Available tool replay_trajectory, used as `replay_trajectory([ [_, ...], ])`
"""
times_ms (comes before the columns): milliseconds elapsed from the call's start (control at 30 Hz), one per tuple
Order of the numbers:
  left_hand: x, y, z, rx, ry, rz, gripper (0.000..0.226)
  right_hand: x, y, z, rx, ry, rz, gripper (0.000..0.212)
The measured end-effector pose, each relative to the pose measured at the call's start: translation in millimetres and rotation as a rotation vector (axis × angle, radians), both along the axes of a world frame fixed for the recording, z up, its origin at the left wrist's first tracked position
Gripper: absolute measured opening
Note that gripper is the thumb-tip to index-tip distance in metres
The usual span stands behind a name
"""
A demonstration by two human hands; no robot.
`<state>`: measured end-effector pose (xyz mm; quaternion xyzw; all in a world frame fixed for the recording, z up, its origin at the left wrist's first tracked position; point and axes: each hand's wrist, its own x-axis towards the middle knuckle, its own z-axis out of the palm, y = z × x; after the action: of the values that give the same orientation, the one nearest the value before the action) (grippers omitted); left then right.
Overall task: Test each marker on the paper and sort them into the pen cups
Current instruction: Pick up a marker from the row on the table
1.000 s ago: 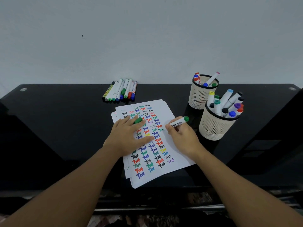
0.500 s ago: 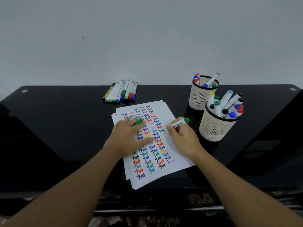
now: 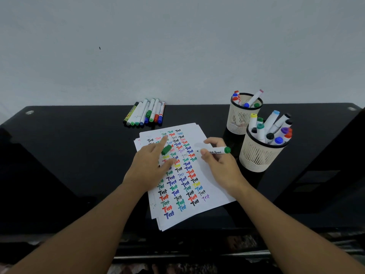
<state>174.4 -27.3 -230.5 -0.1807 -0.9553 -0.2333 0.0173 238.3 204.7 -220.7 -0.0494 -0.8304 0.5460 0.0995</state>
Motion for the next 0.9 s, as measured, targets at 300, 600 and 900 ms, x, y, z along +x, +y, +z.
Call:
replay_trajectory([
  [300, -1, -3, -7, 0.019, 0.171, -0.005, 0.033, 1, 6, 0, 0.145, -0.123, 0.178, 0.050],
  [600, 7, -1, -2, 0.078, 0.161, 0.012, 0.033, -9, -1, 26, 0.122, -0.045, 0.170, 0.027],
  [900, 8, -2, -3, 0.092, 0.140, 0.028, 0.036, -23, 0, 23, 0.716, -0.075, 0.229, 0.025],
])
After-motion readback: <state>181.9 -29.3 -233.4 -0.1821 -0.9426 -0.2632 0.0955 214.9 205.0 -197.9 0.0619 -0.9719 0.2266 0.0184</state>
